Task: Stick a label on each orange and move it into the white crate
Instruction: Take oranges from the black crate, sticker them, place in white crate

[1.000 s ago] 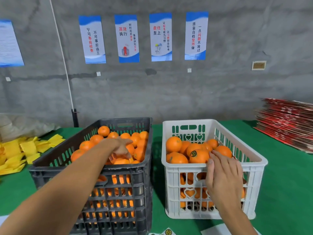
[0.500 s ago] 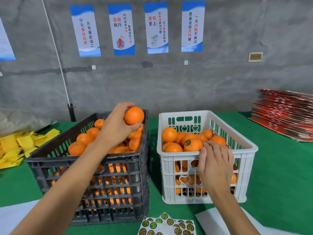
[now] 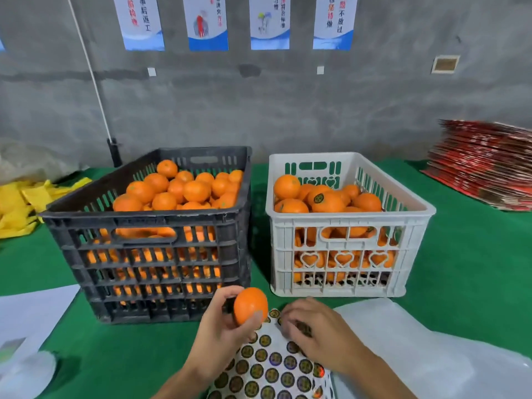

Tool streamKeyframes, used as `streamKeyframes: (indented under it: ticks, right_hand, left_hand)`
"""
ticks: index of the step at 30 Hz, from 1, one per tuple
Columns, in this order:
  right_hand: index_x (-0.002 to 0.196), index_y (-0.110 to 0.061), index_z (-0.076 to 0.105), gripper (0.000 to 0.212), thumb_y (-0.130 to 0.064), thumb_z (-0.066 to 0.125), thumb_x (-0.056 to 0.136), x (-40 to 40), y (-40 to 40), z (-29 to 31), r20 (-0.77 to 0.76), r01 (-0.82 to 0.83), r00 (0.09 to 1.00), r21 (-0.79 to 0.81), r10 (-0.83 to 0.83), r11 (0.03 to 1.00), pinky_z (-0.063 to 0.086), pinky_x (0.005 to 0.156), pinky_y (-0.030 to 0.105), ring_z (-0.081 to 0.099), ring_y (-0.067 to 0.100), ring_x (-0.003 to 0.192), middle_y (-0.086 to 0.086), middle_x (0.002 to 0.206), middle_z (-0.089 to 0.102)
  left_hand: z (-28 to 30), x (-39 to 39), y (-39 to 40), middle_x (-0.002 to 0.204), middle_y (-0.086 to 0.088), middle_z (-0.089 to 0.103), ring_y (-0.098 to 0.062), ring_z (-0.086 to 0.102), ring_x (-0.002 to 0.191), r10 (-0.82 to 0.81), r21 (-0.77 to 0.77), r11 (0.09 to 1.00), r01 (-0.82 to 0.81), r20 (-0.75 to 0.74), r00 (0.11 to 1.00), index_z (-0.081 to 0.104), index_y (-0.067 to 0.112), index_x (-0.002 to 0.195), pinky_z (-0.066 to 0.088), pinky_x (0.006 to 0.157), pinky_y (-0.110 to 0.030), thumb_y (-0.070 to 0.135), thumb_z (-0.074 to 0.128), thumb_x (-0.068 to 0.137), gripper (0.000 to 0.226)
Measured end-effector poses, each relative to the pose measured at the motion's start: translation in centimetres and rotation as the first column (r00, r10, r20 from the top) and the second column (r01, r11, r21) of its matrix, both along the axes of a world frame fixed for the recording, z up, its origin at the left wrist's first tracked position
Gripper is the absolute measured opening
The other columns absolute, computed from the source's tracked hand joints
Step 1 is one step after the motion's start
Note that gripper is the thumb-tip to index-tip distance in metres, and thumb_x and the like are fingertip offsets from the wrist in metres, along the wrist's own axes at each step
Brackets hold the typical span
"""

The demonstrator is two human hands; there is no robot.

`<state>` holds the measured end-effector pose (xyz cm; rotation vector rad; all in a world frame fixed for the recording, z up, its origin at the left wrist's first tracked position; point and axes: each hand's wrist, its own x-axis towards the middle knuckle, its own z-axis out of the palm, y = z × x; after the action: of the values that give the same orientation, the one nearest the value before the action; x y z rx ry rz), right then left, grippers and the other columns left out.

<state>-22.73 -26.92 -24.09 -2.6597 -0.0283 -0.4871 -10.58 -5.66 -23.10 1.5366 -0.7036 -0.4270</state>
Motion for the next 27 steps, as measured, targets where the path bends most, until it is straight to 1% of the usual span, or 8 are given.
streamKeyframes:
  ticks: [2, 4, 7, 11, 16, 21, 25, 27]
  right_hand:
    - [0.118, -0.028, 0.072, 0.034, -0.050, 0.051, 0.103, 0.1, 0.4, -0.7, -0.073, 0.014, 0.997, -0.030, -0.016, 0.999, 0.043, 0.101, 0.029, 0.050, 0.003, 0.113, -0.017, 0.123, 0.063]
    - [0.134, -0.035, 0.065, 0.056, -0.071, 0.047, 0.096, 0.4, 1.2, -1.4, -0.142, 0.001, 0.990, -0.051, -0.008, 0.999, 0.034, 0.106, 0.021, 0.043, -0.002, 0.119, -0.024, 0.132, 0.054]
    - [0.144, -0.039, 0.057, 0.079, -0.089, 0.044, 0.083, 0.9, 1.8, -1.9, -0.191, -0.043, 0.981, -0.057, 0.031, 0.997, 0.033, 0.104, 0.022, 0.034, -0.007, 0.120, -0.028, 0.136, 0.045]
    - [0.138, -0.038, 0.063, 0.068, -0.083, 0.044, 0.090, 0.8, 2.2, -1.7, -0.143, -0.101, 0.987, -0.155, 0.079, 0.983, 0.039, 0.091, 0.025, 0.039, 0.000, 0.113, -0.021, 0.131, 0.051]
    - [0.128, -0.035, 0.072, 0.048, -0.066, 0.051, 0.098, 0.5, 2.5, -1.6, -0.096, -0.108, 0.991, -0.128, 0.096, 0.986, 0.040, 0.082, 0.026, 0.040, 0.002, 0.104, -0.018, 0.123, 0.057]
    - [0.127, -0.029, 0.073, 0.044, -0.059, 0.054, 0.101, 0.7, 2.4, -1.1, -0.124, -0.148, 0.984, -0.181, 0.127, 0.972, 0.047, 0.082, 0.033, 0.050, 0.012, 0.102, -0.013, 0.121, 0.060]
    - [0.130, -0.036, 0.070, 0.056, -0.074, 0.055, 0.092, 0.4, 2.0, -1.3, -0.164, -0.135, 0.979, -0.078, 0.120, 0.988, 0.043, 0.091, 0.028, 0.038, -0.005, 0.107, -0.024, 0.126, 0.052]
    - [0.130, -0.037, 0.070, 0.056, -0.075, 0.056, 0.091, 0.4, 1.9, -1.5, -0.152, -0.141, 0.980, -0.056, 0.131, 0.988, 0.041, 0.092, 0.023, 0.033, -0.011, 0.106, -0.027, 0.124, 0.050]
  left_hand:
    - [-1.6, -0.1, 0.1, 0.104, -0.006, 0.072, -0.034, 0.074, 0.076, 0.008, 0.042, 0.999, -0.008, 0.005, 1.000, 0.055, 0.038, 0.124, 0.063, 0.069, -0.043, 0.057, 0.090, 0.071, 0.066]
    - [-2.6, -0.5, -0.2, 0.104, -0.012, 0.070, -0.032, 0.074, 0.072, 0.021, 0.022, 1.000, -0.020, -0.040, 0.999, 0.057, 0.039, 0.119, 0.060, 0.066, -0.034, 0.059, 0.088, 0.071, 0.060]
    - [-3.1, -0.7, -0.6, 0.091, -0.016, 0.072, -0.029, 0.071, 0.067, 0.078, -0.006, 0.997, -0.078, -0.063, 0.995, 0.056, 0.040, 0.116, 0.058, 0.066, -0.031, 0.068, 0.081, 0.074, 0.057]
    - [-3.6, -0.3, -0.5, 0.084, -0.003, 0.072, -0.029, 0.069, 0.067, 0.101, -0.027, 0.994, -0.105, -0.113, 0.988, 0.052, 0.022, 0.124, 0.060, 0.070, -0.034, 0.068, 0.074, 0.078, 0.068]
    - [-4.3, -0.2, -0.6, 0.095, 0.004, 0.072, -0.023, 0.068, 0.066, 0.070, -0.044, 0.996, -0.074, -0.094, 0.993, 0.055, 0.034, 0.118, 0.058, 0.068, -0.030, 0.063, 0.075, 0.082, 0.050]
    - [-4.4, -0.1, -0.5, 0.098, 0.006, 0.072, -0.025, 0.068, 0.066, 0.069, -0.052, 0.996, -0.074, -0.087, 0.994, 0.055, 0.037, 0.114, 0.060, 0.071, -0.033, 0.061, 0.073, 0.085, 0.042]
    - [-4.4, -0.3, -0.4, 0.103, 0.010, 0.070, -0.020, 0.070, 0.066, 0.063, -0.049, 0.997, -0.066, -0.062, 0.996, 0.054, 0.035, 0.116, 0.059, 0.070, -0.029, 0.058, 0.071, 0.086, 0.041]
    - [-4.3, -0.4, -0.4, 0.103, 0.011, 0.070, -0.018, 0.069, 0.066, 0.061, -0.048, 0.997, -0.064, -0.057, 0.996, 0.054, 0.036, 0.116, 0.061, 0.071, -0.031, 0.057, 0.071, 0.086, 0.041]
